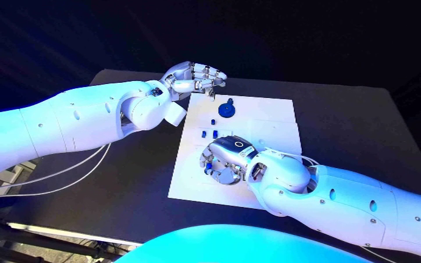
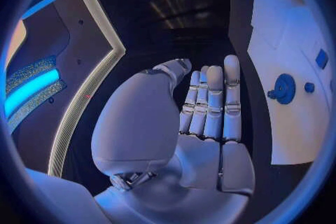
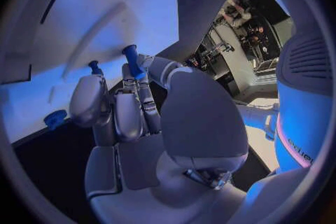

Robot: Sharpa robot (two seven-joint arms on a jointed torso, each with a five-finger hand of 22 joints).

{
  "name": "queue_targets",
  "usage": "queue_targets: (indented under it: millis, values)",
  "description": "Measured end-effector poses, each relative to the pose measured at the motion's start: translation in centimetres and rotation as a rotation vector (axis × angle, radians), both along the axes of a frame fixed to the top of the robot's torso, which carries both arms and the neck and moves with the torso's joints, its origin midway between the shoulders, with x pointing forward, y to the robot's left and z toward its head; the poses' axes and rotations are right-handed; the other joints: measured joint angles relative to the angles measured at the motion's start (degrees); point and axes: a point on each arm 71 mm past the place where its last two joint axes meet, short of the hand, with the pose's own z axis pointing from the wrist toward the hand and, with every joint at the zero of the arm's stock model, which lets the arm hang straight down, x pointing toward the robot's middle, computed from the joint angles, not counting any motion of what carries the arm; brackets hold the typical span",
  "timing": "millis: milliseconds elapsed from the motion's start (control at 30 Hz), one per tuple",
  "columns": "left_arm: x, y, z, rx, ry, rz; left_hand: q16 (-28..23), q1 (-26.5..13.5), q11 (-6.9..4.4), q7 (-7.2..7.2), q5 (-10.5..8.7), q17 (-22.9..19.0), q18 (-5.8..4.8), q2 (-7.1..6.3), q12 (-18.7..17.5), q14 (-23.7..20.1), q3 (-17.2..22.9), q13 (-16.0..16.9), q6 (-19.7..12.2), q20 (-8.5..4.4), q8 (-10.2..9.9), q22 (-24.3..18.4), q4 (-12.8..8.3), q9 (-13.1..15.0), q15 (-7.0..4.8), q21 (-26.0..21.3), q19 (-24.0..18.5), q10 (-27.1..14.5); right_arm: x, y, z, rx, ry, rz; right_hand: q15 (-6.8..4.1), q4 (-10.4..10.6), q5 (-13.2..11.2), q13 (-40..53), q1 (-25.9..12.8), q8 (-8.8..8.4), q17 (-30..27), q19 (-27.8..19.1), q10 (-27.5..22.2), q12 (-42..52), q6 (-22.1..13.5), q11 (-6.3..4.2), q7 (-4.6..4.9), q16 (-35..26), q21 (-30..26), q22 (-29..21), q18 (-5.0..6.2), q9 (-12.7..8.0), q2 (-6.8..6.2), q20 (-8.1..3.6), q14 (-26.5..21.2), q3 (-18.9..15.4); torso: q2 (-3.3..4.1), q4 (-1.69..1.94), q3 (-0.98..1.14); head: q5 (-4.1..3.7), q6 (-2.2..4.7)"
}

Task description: Assemble the parts on the task board

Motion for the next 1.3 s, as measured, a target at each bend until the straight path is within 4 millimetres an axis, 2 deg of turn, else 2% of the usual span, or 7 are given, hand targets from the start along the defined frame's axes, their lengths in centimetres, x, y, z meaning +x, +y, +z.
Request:
queue_targets:
  millis: [133, 600, 767, 867, 1067, 1167, 1300]
  values:
    - [0.0, 0.0, 0.0, 0.0, 0.0, 0.0, 0.0, 0.0, 0.0, 0.0, 0.0, 0.0, 0.0, 0.0, 0.0, 0.0, 0.0, 0.0, 0.0, 0.0, 0.0, 0.0, 0.0, 0.0, 0.0, 0.0, 0.0, 0.0, 0.0, -0.1, -0.1, -0.002, 0.001, -0.002, 0.96, 1.1, 0.8, 0.2, -3.0, -1.37, -0.6, -0.9, -0.8, -3.4, -2.1, -2.4, 0.51, -0.1, -2.6, 0.0, 0.0, -0.5, -2.13, 0.91, 0.0, -1.8, 0.0, 0.0, 0.01, 0.02, 0.1]
    - [0.0, 0.1, 0.0, 0.0, -0.001, 0.002, 0.0, 0.0, 0.0, 0.0, 0.0, 0.0, 0.0, 0.0, 0.0, 0.0, 0.0, 0.0, 0.0, 0.0, 0.0, 0.0, 0.0, 0.0, 0.0, 0.0, 0.0, 0.0, 0.0, -0.9, -0.2, 0.03, -0.007, -0.024, 2.4, 1.3, 0.9, -1.5, -2.5, -3.19, -6.5, -4.1, -9.7, -5.3, -4.3, -0.86, 0.93, -4.1, -13.4, -1.7, 0.93, -1.2, -3.09, 2.43, -1.7, -7.4, 0.0, -0.01, 0.04, 0.08, 0.1]
    - [0.0, 0.1, 0.0, 0.0, -0.001, 0.003, 0.0, 0.0, 0.0, 0.0, 0.0, 0.0, 0.0, 0.0, 0.0, 0.0, 0.0, 0.0, 0.0, 0.0, 0.0, 0.0, 0.0, 0.0, 0.0, 0.0, 0.0, 0.0, -0.2, -1.4, 0.0, 0.061, -0.015, -0.033, 3.44, 4.9, 1.9, -1.4, 3.4, -5.22, -12.1, -6.9, -16.6, -2.6, -6.3, 0.19, 0.54, -6.9, -22.3, -5.4, 2.28, -2.5, -0.11, 3.34, -5.0, -21.7, 0.0, -0.01, 0.08, -0.2, 0.25]
    - [0.0, 0.2, 0.0, 0.001, -0.001, 0.005, 0.0, 0.0, 0.0, 0.0, 0.0, 0.0, 0.0, 0.0, 0.0, 0.0, 0.0, 0.0, 0.0, 0.0, 0.0, 0.0, 0.0, 0.0, 0.0, 0.0, 0.0, 0.0, -0.3, -2.1, 0.4, 0.088, -0.018, -0.042, 3.62, 11.2, 1.9, -1.1, 9.3, -5.36, -14.3, -7.3, -19.5, 0.7, -6.5, 0.57, 0.37, -7.3, -25.3, -6.8, 3.09, -3.1, 0.28, 3.55, -5.8, -29.6, -0.04, -0.04, 0.05, -0.46, 0.48]
    - [0.0, 0.3, 0.0, 0.002, -0.001, 0.006, 0.0, 0.0, 0.0, 0.0, 0.0, 0.0, 0.0, 0.0, 0.0, 0.0, -0.2, 0.0, 0.0, 0.0, 0.0, 0.0, -0.2, -0.1, 0.0, 0.0, 0.0, 0.0, 0.2, -4.8, 1.9, 0.157, -0.014, -0.08, 3.49, 17.3, 1.9, -0.9, 12.8, -5.36, -16.6, -7.8, -19.6, 4.6, -6.8, 0.12, 0.69, -7.8, -28.1, -7.9, 3.17, -3.5, 0.56, 3.47, -6.7, -31.7, -0.18, -0.14, 0.02, -1.44, 1.05]
    - [0.0, 0.3, -0.1, 0.002, 0.0, 0.008, 0.0, 0.0, 0.0, 0.0, 0.0, 0.0, 0.0, 0.0, 0.0, 0.0, -0.2, 0.0, 0.0, 0.0, 0.0, 0.0, -0.2, -0.1, 0.0, 0.0, 0.0, 0.0, 1.1, -7.4, 3.4, 0.208, 0.018, -0.135, 3.29, 17.6, 1.9, -0.9, 11.9, -5.36, -19.1, -9.2, -18.2, 6.3, -6.5, -0.2, 1.83, -9.3, -31.9, -9.4, 4.03, -3.7, 1.45, 3.45, -8.1, -31.5, -0.25, -0.21, 0.01, -2.33, 1.44]
    - [0.0, 0.5, -0.1, 0.003, 0.0, 0.012, 0.0, 0.0, 0.0, 0.0, 0.0, 0.0, 0.0, 0.0, 0.0, 0.0, -0.2, 0.0, 0.0, 0.0, 0.0, 0.0, -0.2, -0.1, 0.0, 0.0, 0.0, 0.0, 2.3, -11.2, 5.3, 0.267, 0.083, -0.234, 2.46, 17.6, -0.7, -0.1, 9.9, -5.36, -15.5, -6.5, -12.3, 10.2, -5.9, -0.7, 1.9, -6.4, -26.2, -7.1, 4.03, -4.0, 3.44, 2.82, -6.0, -30.9, -0.4, -0.37, -0.02, -3.4, 1.82]
